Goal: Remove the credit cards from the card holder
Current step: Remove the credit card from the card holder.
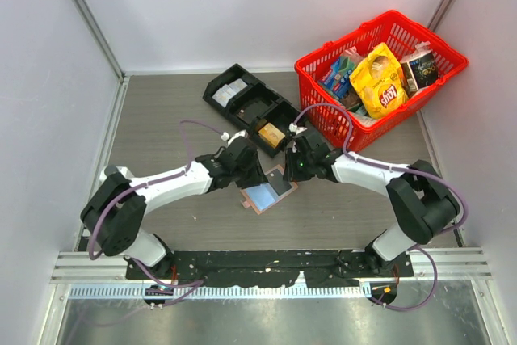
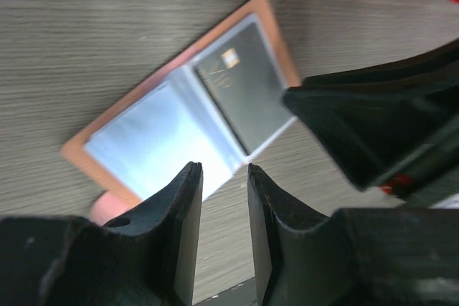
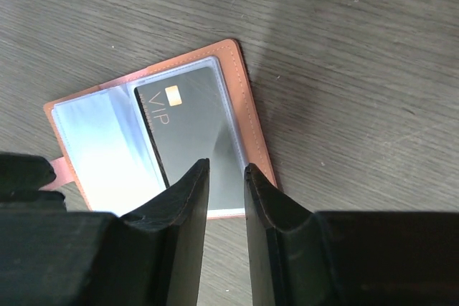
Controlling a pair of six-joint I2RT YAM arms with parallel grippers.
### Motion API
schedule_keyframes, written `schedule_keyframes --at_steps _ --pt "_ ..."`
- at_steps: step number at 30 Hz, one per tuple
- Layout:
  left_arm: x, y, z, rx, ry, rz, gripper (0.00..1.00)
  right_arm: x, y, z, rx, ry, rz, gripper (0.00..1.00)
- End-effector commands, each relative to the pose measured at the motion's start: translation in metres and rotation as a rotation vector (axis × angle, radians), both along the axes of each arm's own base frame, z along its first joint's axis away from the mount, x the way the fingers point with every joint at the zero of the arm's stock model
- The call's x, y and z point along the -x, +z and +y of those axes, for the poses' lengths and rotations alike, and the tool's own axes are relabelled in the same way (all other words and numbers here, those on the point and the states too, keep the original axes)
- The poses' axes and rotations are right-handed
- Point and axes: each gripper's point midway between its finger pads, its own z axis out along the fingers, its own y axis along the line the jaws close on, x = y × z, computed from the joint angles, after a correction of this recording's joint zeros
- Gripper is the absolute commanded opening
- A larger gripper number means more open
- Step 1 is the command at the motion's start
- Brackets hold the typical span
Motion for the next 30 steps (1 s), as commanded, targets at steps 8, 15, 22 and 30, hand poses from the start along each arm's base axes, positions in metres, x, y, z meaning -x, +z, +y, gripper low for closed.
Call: schedule_keyframes --at_steps 8,15,22,30 --pt "-0.011 -0.007 -0.034 0.223 0.105 0.051 0.34 -0.012 -0.003 0.015 -0.045 0.077 -0.021 0.27" --pt "-0.008 -0.032 -0.028 0.228 0.158 0.082 0.34 0.003 -0.010 0.017 -0.085 0.085 0.030 0.20" --pt "-0.005 -0.042 -0.024 0.253 0.191 0.088 0.34 0.016 -0.019 0.015 -0.113 0.059 0.076 0.17" --pt "-0.012 -0.020 -0.031 0.358 0.186 0.027 0.33 0.020 -0.024 0.011 -0.102 0.046 0.089 0.15"
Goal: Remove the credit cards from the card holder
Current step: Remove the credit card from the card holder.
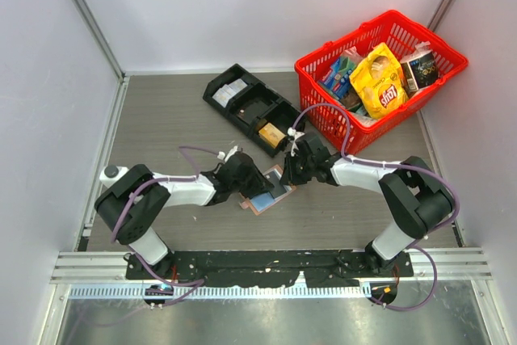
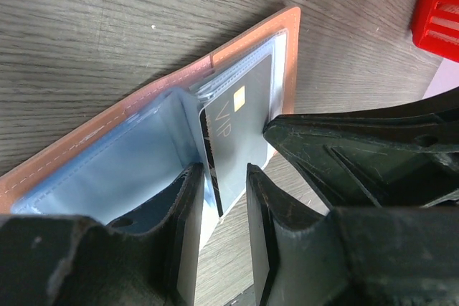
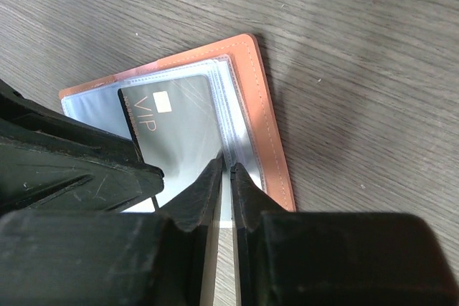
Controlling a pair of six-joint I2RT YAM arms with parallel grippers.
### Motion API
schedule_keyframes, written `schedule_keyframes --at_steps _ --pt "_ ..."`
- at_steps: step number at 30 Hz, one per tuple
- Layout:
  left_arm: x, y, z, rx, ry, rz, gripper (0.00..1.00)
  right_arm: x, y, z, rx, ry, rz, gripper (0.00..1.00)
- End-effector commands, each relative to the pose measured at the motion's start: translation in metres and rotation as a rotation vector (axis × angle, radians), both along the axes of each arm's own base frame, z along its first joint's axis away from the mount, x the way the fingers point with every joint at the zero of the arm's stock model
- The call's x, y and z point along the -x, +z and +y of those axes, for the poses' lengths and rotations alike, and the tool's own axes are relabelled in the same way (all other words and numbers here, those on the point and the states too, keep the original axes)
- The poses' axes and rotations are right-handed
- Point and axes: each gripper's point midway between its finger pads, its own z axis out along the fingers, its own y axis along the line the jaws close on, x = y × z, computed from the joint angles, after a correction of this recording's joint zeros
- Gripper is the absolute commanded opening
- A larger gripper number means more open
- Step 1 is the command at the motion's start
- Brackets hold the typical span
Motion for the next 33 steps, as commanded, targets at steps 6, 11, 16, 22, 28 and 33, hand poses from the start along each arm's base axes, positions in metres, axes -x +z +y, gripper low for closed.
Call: schedule_keyframes --at_steps 6,11,16,22,28,33 --pt "-0.013 0.047 -0.012 0.149 -0.010 -0.156 0.23 0.010 -0.009 -0.005 0.010 -0.026 0.049 0.14" --pt "-0.012 0.057 -0.013 0.213 -0.002 -0.186 0.17 0.010 -0.012 -0.006 0.018 -0.035 0.056 0.14" --pt "-0.010 0.057 -0.010 0.202 -0.002 -0.178 0.17 0.011 -0.015 -0.008 0.028 -0.042 0.063 0.14" --pt "-0.010 0.058 -0.009 0.207 0.004 -0.181 0.15 0.009 -0.014 -0.007 0.027 -0.046 0.062 0.14" --pt "-0.014 0.060 -0.016 0.249 -0.001 -0.203 0.14 0.011 -0.017 -0.007 0.025 -0.045 0.071 0.14" --pt "-0.019 0.061 -0.026 0.301 -0.005 -0.223 0.16 0.012 -0.018 -0.006 0.014 -0.048 0.080 0.13"
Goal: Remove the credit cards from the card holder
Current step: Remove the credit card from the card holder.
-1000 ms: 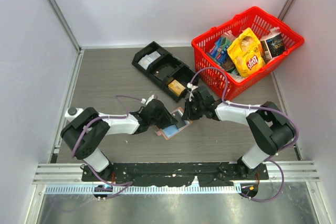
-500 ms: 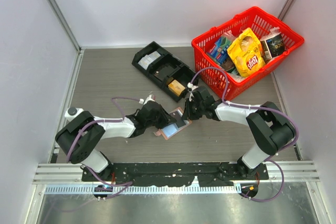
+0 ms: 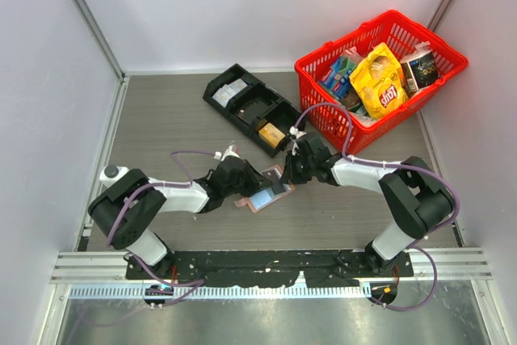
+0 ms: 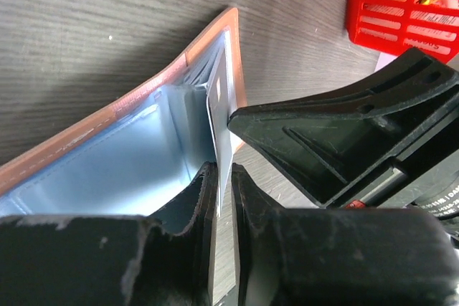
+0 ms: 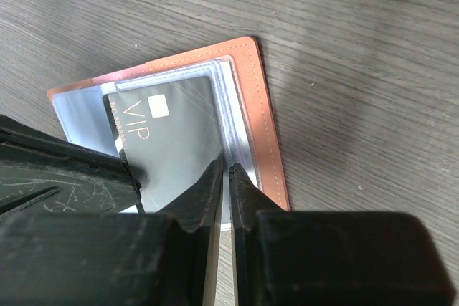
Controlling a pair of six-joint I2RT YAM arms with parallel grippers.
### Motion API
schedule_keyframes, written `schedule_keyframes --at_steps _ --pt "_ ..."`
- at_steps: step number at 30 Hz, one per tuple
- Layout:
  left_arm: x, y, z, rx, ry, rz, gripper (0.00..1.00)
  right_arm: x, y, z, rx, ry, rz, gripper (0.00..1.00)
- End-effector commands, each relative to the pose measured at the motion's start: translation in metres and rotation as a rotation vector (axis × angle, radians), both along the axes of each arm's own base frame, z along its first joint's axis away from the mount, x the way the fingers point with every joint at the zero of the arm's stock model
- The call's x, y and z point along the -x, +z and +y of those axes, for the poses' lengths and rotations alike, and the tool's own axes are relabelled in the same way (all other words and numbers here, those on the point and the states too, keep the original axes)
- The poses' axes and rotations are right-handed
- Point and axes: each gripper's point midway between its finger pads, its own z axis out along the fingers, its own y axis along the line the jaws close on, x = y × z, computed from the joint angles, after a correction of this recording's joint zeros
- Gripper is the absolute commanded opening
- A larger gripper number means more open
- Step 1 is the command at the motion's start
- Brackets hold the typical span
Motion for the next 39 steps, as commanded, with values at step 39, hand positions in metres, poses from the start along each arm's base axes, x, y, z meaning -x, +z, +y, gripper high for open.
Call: schedule_keyframes --at_steps 39 --pt "0.004 0.027 0.019 0.092 0.053 -0.126 0.00 0.016 -0.046 -0.031 0.174 -0.106 0.112 0.02"
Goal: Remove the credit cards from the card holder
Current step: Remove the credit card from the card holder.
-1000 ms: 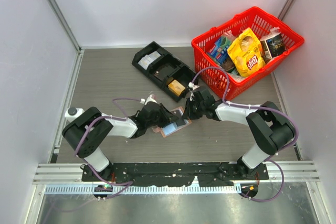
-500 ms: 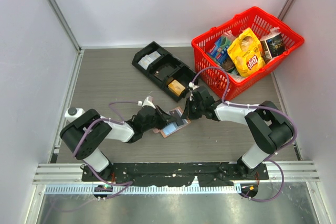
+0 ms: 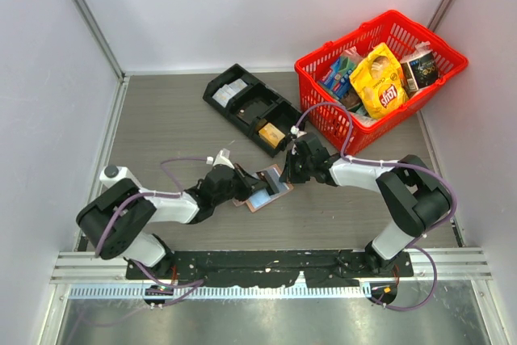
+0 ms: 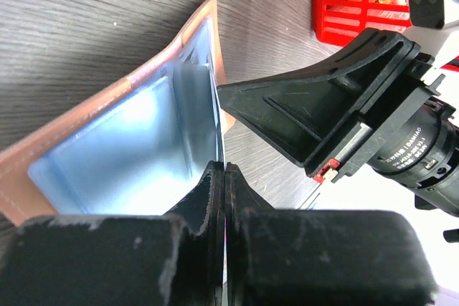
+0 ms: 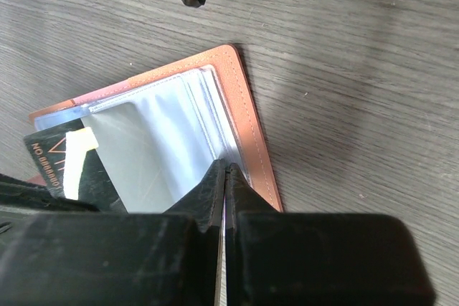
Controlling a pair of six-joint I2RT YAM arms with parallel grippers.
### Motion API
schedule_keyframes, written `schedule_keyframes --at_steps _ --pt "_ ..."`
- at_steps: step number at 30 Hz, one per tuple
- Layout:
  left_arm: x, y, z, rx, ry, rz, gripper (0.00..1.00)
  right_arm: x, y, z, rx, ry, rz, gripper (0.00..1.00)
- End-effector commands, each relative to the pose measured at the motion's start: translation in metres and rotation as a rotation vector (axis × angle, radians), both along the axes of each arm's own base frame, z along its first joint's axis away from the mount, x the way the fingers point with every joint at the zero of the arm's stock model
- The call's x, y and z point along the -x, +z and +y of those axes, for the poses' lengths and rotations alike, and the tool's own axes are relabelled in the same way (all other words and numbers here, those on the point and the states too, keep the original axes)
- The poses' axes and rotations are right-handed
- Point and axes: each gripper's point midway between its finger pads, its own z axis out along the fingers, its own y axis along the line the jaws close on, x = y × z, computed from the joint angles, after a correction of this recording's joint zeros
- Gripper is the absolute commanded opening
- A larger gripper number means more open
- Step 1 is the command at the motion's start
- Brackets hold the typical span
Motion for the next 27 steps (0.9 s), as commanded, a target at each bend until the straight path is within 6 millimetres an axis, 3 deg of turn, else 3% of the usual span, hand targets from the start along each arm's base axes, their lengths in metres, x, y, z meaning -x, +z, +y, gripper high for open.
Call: schedule_keyframes --at_steps 1,7,13,17,20,27 --pt "0.001 0.012 0.011 -0.020 0.035 -0.025 0.00 0.023 -0.040 -0.031 0.164 -0.040 0.114 0.02" --pt "0.020 0.000 0.048 -0.106 0.091 0.024 0.00 0.012 -0.020 -0.023 0.141 -0.033 0.072 0.02" --pt "0.028 0.020 0.072 -0.151 0.120 -0.031 0.00 0.002 0.002 -0.017 0.121 -0.020 0.027 0.05" --pt "0.024 0.041 0.082 -0.147 0.138 -0.102 0.00 -0.005 0.025 -0.012 0.092 -0.010 -0.026 0.17" --pt "0.014 0.056 0.088 -0.116 0.148 -0.133 0.00 -0.010 0.049 -0.012 0.075 -0.014 -0.081 0.32" --pt "-0.032 0.088 0.095 -0.026 0.123 -0.210 0.00 -0.017 0.108 -0.023 0.046 -0.051 -0.237 0.62"
